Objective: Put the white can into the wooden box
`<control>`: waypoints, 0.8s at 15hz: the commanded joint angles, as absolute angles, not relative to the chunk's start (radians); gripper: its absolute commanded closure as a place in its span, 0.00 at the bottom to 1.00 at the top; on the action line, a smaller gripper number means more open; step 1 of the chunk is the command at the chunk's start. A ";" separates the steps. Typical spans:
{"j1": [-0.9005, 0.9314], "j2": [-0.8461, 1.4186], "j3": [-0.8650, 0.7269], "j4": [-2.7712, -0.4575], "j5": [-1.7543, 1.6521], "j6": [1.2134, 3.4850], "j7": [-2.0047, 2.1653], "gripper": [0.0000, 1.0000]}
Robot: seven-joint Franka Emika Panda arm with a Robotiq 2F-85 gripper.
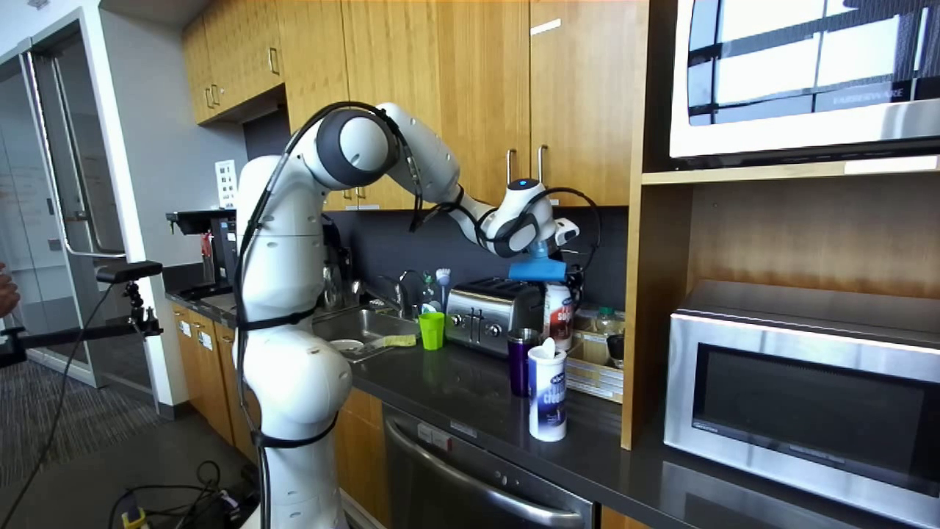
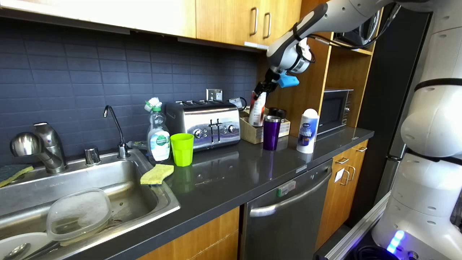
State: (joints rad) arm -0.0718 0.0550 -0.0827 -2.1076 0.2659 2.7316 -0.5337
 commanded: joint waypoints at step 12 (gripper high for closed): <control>-0.075 0.082 -0.075 -2.101 0.348 2.792 -0.640 0.40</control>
State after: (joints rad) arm -0.0713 0.0821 -0.0816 -2.1077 0.3177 2.7651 -0.5997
